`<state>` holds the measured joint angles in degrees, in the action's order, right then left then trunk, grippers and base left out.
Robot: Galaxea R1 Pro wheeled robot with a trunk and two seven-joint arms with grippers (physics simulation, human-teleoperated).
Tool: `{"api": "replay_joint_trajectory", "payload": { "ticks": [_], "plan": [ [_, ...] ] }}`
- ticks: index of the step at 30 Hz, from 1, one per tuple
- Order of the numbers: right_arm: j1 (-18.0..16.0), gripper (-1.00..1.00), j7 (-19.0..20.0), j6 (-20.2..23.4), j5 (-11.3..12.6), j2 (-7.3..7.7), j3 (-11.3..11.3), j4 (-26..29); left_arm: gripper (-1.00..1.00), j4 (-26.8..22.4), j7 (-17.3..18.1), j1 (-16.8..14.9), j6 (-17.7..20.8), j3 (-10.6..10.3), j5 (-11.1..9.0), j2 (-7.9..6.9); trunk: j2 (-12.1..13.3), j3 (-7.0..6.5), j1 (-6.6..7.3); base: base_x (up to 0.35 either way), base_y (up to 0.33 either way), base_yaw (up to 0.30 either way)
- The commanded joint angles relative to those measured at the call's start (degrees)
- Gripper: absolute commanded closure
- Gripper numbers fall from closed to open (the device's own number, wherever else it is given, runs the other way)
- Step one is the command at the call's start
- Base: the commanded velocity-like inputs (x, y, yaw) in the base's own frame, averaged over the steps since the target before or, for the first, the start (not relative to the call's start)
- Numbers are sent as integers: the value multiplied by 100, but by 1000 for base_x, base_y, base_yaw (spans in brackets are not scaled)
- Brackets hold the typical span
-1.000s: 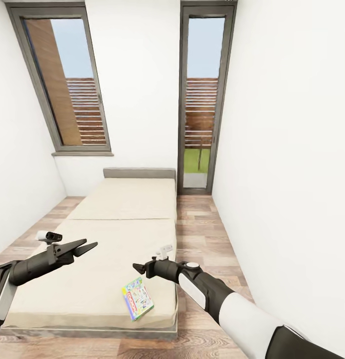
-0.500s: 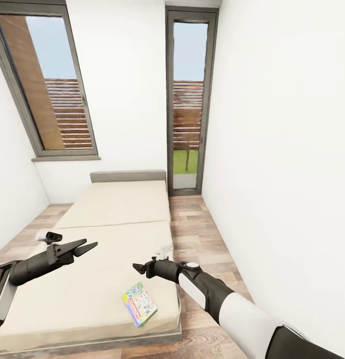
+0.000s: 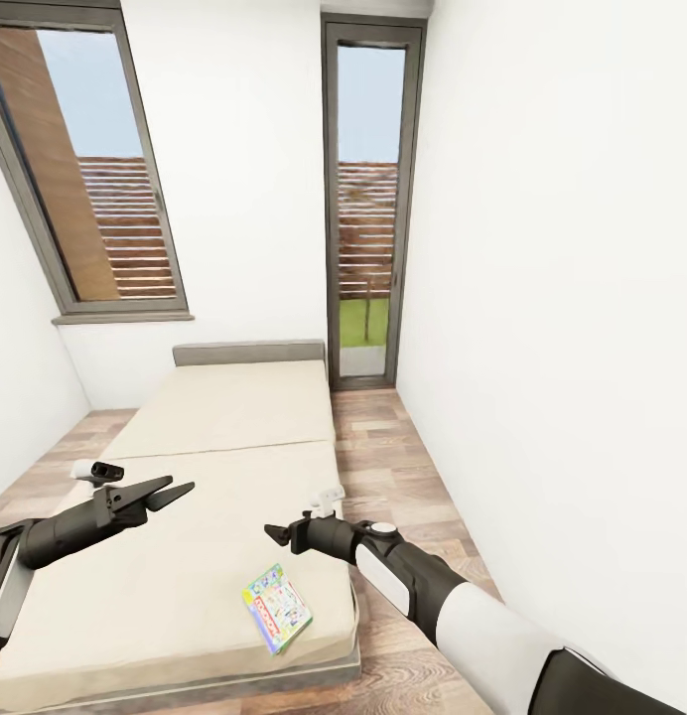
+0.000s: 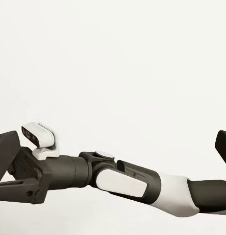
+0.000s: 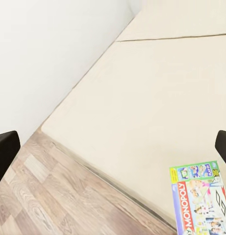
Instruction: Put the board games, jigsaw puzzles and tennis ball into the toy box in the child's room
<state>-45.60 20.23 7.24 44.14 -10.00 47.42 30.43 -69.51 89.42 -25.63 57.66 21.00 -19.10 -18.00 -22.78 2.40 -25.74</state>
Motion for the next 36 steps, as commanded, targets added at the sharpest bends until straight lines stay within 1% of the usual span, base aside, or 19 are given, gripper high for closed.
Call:
{"api": "replay_joint_trajectory", "payload": {
  "ticks": [1,8,10,12,13,14,15,16,20,23,25,27,36],
  "plan": [
    [-9,-100,6,20,51,0,13,-2,-100,-1,23,-4,61,0,3,-2,-14,14,-4,0,0,0],
    [-10,-100,-8,28,51,0,11,-10,-100,-1,17,-4,61,0,4,3,-14,14,-4,0,0,0],
    [-1,-100,-73,93,74,66,-55,-76,-100,64,-49,-69,-4,-65,70,69,-14,14,-4,0,0,0],
    [-3,-100,-138,157,66,131,-120,-141,-100,128,-113,-132,-68,-34,136,133,-14,14,-4,0,0,0],
    [-3,-100,-170,189,59,164,-152,-173,-100,160,-145,-164,-100,-1,139,165,-14,14,-4,0,0,0],
    [-2,-100,-202,221,53,173,-185,-206,-100,192,-178,-129,-132,29,106,198,-14,14,-4,0,0,0],
    [-4,-100,-234,188,47,153,-217,-237,-100,224,-210,-97,-164,51,75,230,-14,14,-4,0,0,0],
    [-6,-100,-200,156,28,187,-183,-269,-100,203,-242,-64,-168,84,43,256,-14,14,-4,0,0,0],
    [-4,-100,-72,27,12,315,-55,-399,-100,73,-371,64,-103,131,-86,154,-14,14,-4,-13,0,0],
    [-3,-100,24,-70,20,413,37,-450,-100,40,-467,161,-87,148,-183,132,-14,14,-4,-127,0,0],
    [-4,-100,88,-134,22,477,47,-459,-100,33,-531,198,-84,149,-245,127,-14,14,-4,-152,0,0],
    [-3,-100,152,-198,23,542,49,-462,-100,30,-567,201,-82,149,-264,125,-14,14,-4,-98,0,0],
    [-3,-100,401,-234,25,561,56,-468,-100,25,-584,207,-80,150,-270,121,-14,14,-4,-50,0,0]
  ]
}}
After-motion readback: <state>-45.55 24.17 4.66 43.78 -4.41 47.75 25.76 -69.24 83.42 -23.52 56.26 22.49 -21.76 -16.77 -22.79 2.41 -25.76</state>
